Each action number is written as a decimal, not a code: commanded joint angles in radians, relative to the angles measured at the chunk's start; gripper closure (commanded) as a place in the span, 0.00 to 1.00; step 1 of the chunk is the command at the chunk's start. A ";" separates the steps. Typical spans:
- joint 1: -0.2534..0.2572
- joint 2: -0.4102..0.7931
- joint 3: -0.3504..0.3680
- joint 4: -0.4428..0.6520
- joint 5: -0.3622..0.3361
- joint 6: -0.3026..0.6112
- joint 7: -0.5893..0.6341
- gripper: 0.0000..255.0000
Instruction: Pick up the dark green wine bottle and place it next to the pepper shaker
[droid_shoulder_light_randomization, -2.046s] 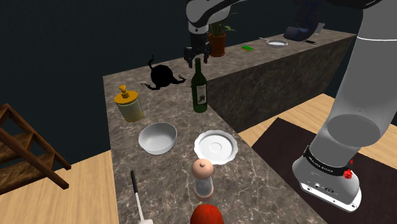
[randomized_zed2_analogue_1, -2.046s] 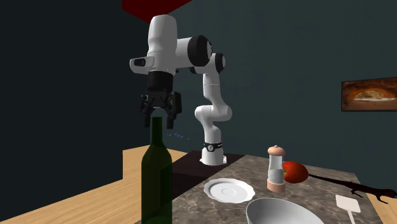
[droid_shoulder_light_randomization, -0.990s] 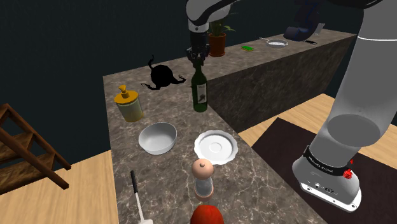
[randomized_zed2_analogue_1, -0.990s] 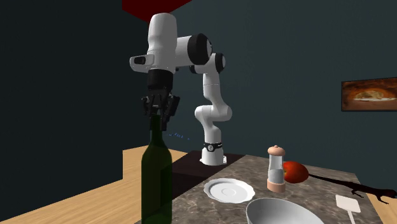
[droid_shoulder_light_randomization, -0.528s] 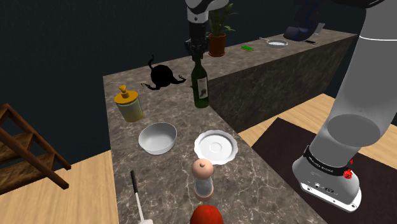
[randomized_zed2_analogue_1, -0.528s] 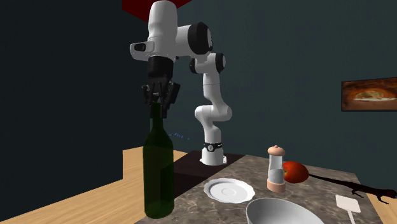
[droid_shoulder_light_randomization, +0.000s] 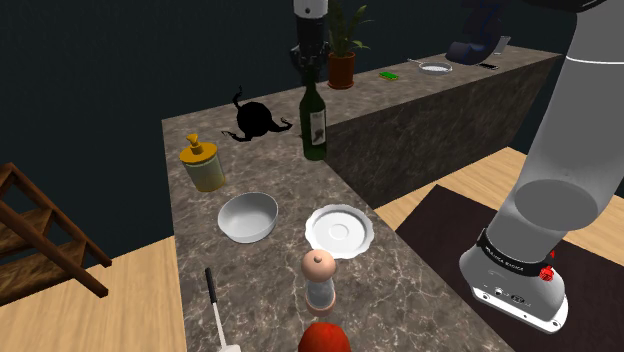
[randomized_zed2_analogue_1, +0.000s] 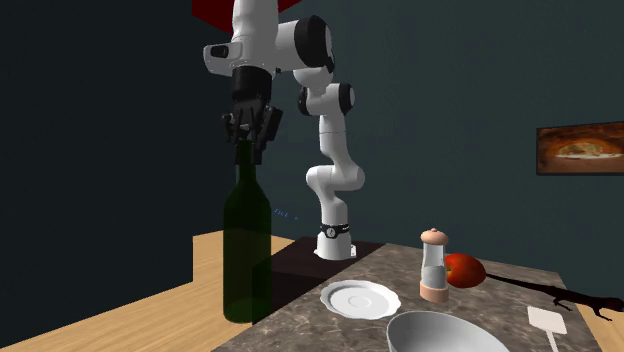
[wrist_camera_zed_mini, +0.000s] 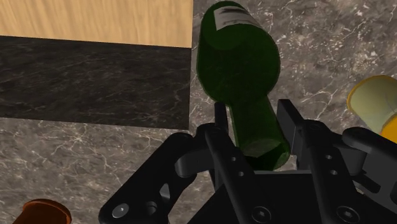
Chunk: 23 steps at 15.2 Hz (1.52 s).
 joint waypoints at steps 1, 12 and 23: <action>0.001 0.003 0.001 0.034 0.000 -0.031 0.001 1.00; 0.003 0.029 0.001 0.219 -0.001 -0.190 0.000 1.00; 0.006 0.103 0.002 0.477 -0.005 -0.374 0.000 1.00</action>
